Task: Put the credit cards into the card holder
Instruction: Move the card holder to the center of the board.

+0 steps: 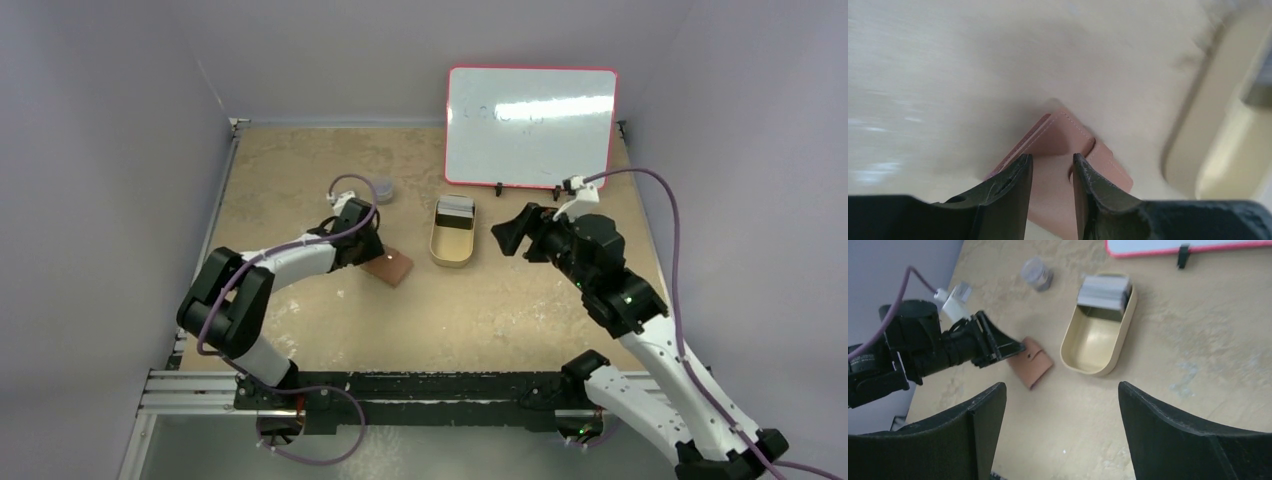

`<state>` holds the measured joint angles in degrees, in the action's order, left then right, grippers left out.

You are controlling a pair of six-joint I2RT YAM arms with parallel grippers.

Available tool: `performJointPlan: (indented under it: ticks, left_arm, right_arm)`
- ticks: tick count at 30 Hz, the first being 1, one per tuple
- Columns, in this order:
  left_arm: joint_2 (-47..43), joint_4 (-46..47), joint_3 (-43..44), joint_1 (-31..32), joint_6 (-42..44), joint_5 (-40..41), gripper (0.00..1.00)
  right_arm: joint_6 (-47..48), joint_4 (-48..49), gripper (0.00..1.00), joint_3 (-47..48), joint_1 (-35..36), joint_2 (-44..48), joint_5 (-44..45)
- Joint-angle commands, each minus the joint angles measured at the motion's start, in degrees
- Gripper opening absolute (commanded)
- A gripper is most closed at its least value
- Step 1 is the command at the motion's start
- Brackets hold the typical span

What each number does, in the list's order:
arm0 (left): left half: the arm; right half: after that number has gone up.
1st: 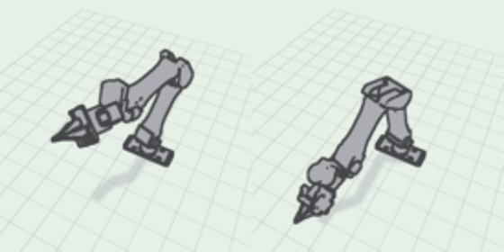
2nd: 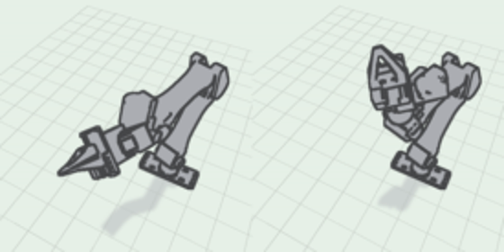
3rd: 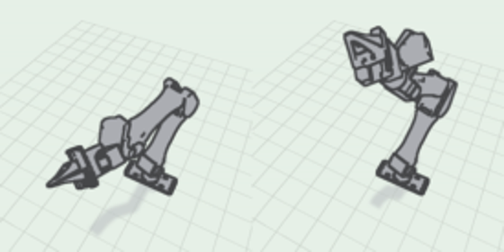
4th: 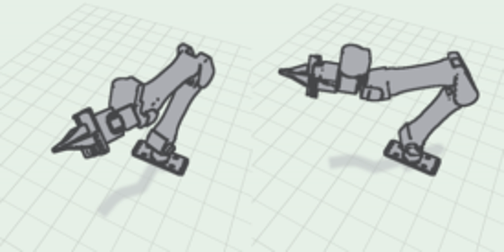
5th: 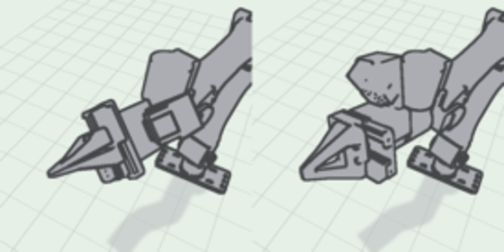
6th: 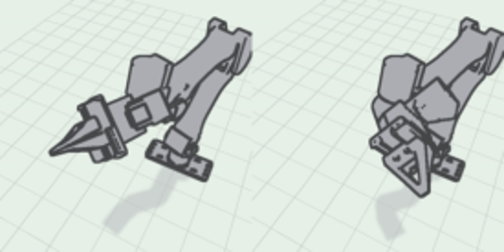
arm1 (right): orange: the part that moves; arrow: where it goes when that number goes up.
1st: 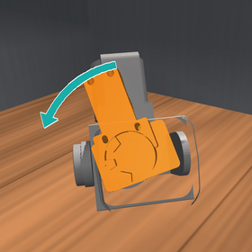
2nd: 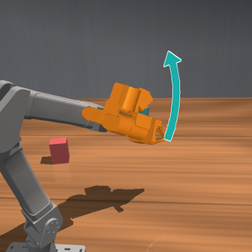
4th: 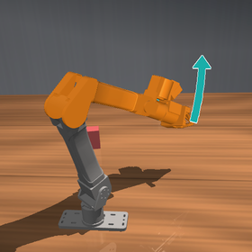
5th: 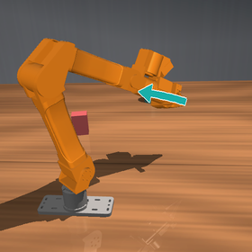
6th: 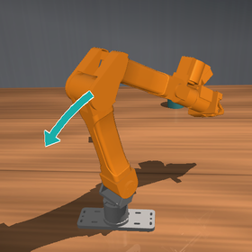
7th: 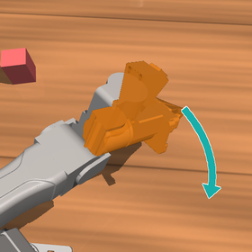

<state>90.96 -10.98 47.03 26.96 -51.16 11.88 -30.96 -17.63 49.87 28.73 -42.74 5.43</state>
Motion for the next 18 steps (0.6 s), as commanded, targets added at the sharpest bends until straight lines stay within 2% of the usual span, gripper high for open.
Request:
performJointPlan:
  ticks: [1, 3, 6, 9, 16, 18]
  left_arm:
    - [2.50, 3.40, -1.81, 6.01, 3.40, -18.64, 0.37]
    - [0.41, 5.22, -2.22, 6.97, 3.54, -21.60, 0.44]
    - [-5.36, 5.51, -2.77, 6.97, 2.86, -21.73, 0.49]
    - [-11.69, 1.55, -1.84, 6.75, 2.98, -17.01, 0.52]
    - [-28.66, -10.33, 1.15, 6.42, 6.14, -1.07, 0.62]
    - [-32.98, -13.16, 2.45, 6.44, 7.70, 3.14, 0.68]
  right_arm:
    - [-5.15, 4.81, 0.81, -3.64, -0.17, -3.27, -7.91]
    - [-5.27, 5.73, 0.77, -5.04, -0.17, -4.97, -8.40]
    - [-5.23, 6.82, 0.71, -6.13, -0.09, -8.07, -8.69]
    - [-4.67, 8.15, 0.63, -6.59, 0.59, -11.84, -9.27]
    - [-2.79, 12.24, 0.57, -5.67, 7.08, -19.18, -6.71]
    - [-2.89, 14.15, 0.57, -5.07, 9.37, -22.29, -6.51]
